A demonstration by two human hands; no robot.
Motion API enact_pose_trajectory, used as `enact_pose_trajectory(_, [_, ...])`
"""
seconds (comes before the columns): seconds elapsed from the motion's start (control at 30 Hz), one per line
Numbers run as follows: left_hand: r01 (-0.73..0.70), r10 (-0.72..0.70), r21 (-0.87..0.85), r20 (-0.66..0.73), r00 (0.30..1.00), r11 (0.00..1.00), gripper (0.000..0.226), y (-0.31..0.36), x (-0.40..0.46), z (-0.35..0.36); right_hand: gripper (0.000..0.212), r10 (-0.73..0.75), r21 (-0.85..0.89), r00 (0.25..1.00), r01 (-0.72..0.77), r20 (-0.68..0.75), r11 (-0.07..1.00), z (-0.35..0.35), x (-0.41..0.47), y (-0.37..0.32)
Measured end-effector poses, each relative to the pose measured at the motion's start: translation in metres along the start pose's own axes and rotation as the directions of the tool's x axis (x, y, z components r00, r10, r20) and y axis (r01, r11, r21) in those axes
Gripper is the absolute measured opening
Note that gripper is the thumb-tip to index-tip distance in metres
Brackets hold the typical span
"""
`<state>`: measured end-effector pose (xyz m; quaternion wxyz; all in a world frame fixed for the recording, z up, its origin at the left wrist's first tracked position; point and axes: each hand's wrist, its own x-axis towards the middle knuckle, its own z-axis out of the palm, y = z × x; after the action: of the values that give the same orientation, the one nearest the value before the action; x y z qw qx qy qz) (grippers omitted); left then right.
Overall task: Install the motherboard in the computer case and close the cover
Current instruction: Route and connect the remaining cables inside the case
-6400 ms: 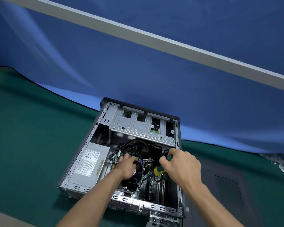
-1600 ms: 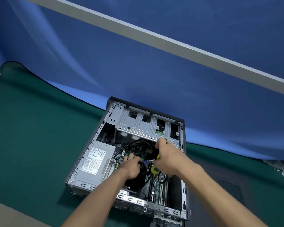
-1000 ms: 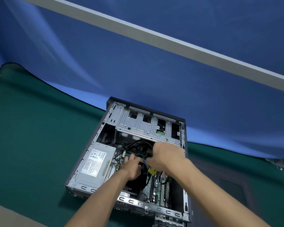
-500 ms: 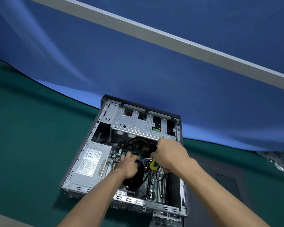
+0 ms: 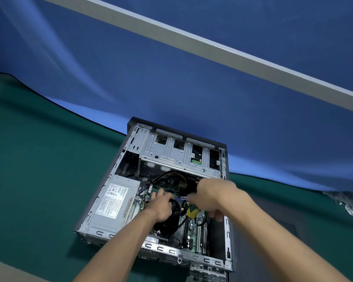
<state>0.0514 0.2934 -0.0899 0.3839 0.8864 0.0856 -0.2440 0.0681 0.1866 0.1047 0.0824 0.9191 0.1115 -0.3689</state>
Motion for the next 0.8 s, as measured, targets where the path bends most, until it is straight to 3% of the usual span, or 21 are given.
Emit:
enact_pose_trajectory(0.07, [0.005,-0.005,-0.002,0.003,1.000,1.000,0.037,0.000,0.000,0.000,0.015,-0.052,0.146,0.987,0.030,0.150,0.989,0.006,-0.001,-0.003])
enact_pose_trajectory(0.13, [0.002,-0.002,0.008,-0.002,1.000,1.000,0.037,0.001,0.000,0.000,0.011,-0.073,0.144,0.997,0.074,-0.008,0.987,0.014,0.000,-0.006])
enact_pose_trajectory(0.2, [0.006,-0.006,0.009,0.003,1.000,1.000,0.038,0.001,-0.002,-0.001,0.022,-0.034,0.099,0.971,0.059,-0.237,0.993,0.017,0.002,-0.007])
enact_pose_trajectory(0.27, [0.009,-0.009,0.010,0.008,1.000,1.000,0.038,0.001,-0.001,-0.001,0.024,0.018,0.176,0.962,0.031,-0.273,0.984,0.016,0.002,-0.003])
enact_pose_trajectory(0.37, [0.016,-0.016,0.012,0.006,1.000,1.000,0.038,0.001,-0.001,-0.001,0.013,0.013,0.390,0.984,0.059,-0.180,0.919,0.015,0.000,0.004])
enact_pose_trajectory(0.47, [0.015,-0.016,0.026,0.008,1.000,1.000,0.038,0.000,-0.001,-0.001,0.010,-0.040,0.210,0.924,0.128,-0.380,0.969,0.022,0.001,0.006])
enact_pose_trajectory(0.57, [0.018,-0.019,0.018,0.008,1.000,1.000,0.040,0.001,-0.001,0.000,0.014,-0.051,-0.034,0.872,0.040,-0.486,0.999,0.031,0.000,0.000])
enact_pose_trajectory(0.63, [0.019,-0.019,0.008,0.008,1.000,1.000,0.041,0.001,-0.001,0.000,0.019,-0.031,-0.086,0.906,-0.006,-0.421,0.996,0.024,-0.002,-0.002])
enact_pose_trajectory(0.73, [0.025,-0.025,0.003,0.015,1.000,1.000,0.042,0.001,-0.001,-0.001,0.016,-0.015,0.126,0.985,0.037,-0.169,0.991,0.008,-0.001,0.002])
enact_pose_trajectory(0.8, [0.024,-0.024,0.002,0.018,1.000,1.000,0.042,0.001,-0.001,-0.002,0.015,-0.014,0.185,0.988,0.042,-0.151,0.982,0.007,-0.001,0.002])
